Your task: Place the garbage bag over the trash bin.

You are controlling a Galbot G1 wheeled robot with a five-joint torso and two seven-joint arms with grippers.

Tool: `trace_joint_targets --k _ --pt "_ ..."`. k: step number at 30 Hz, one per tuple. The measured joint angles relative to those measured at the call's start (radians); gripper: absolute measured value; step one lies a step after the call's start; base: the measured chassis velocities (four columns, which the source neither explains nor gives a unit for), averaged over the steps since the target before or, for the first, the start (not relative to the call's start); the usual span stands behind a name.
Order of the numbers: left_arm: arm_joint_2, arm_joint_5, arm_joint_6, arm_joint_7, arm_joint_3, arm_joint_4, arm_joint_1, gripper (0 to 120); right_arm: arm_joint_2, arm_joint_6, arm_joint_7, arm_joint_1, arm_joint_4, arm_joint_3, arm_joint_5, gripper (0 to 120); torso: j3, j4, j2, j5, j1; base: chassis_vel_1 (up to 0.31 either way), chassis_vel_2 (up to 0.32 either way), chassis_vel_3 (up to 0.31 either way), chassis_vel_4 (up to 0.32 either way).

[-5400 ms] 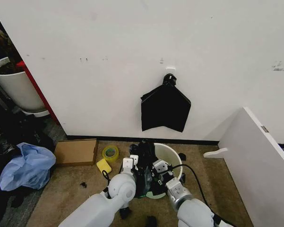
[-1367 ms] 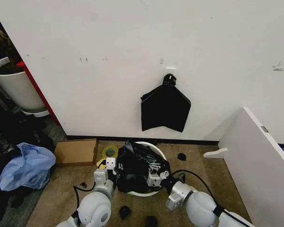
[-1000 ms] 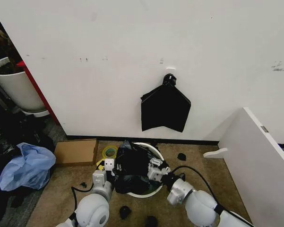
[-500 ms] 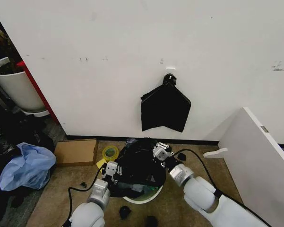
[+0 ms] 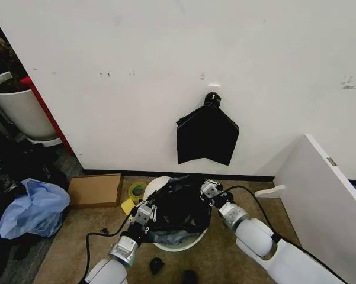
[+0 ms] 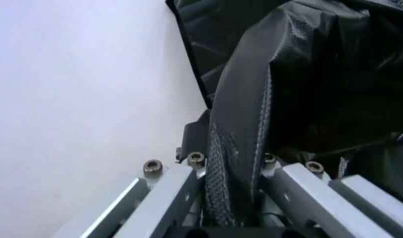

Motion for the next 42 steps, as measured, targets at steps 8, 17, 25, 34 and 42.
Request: trace_joint_targets --k 8,17,25,34,42 --pt "-0.010 -0.038 -0.032 -0.017 -0.020 0.013 -0.001 4 -0.010 0.015 0.000 -0.014 -0.014 0.017 0.106 0 0.000 0.0000 0.000 0.0001 0.000 0.000 0.000 0.000 0.000" --pt "-0.013 -0.112 -0.026 -0.036 -0.026 0.019 -0.005 4 -0.023 0.008 0.013 -0.034 -0.020 0.038 0.228 0 0.000 0.0000 0.000 0.0000 0.000 0.000 0.000 0.000 0.000" --pt "-0.018 -0.189 0.039 -0.068 -0.027 0.006 0.001 4 -0.010 -0.009 0.086 -0.060 0.042 0.082 0.318 1 0.000 0.0001 0.000 0.0000 0.000 0.000 0.000 0.000 0.000" --pt "-0.026 -0.360 0.119 -0.123 -0.033 -0.002 -0.006 4 -0.015 -0.138 0.191 -0.145 0.212 0.168 0.586 32 0.000 -0.0001 0.000 0.0000 0.000 0.000 0.000 0.000 0.000" --pt "-0.027 -0.356 0.135 -0.132 -0.032 -0.004 -0.016 4 0.019 -0.233 0.221 -0.241 0.321 0.140 0.532 62 0.000 -0.0001 0.000 0.0000 0.000 0.000 0.000 0.000 0.000"
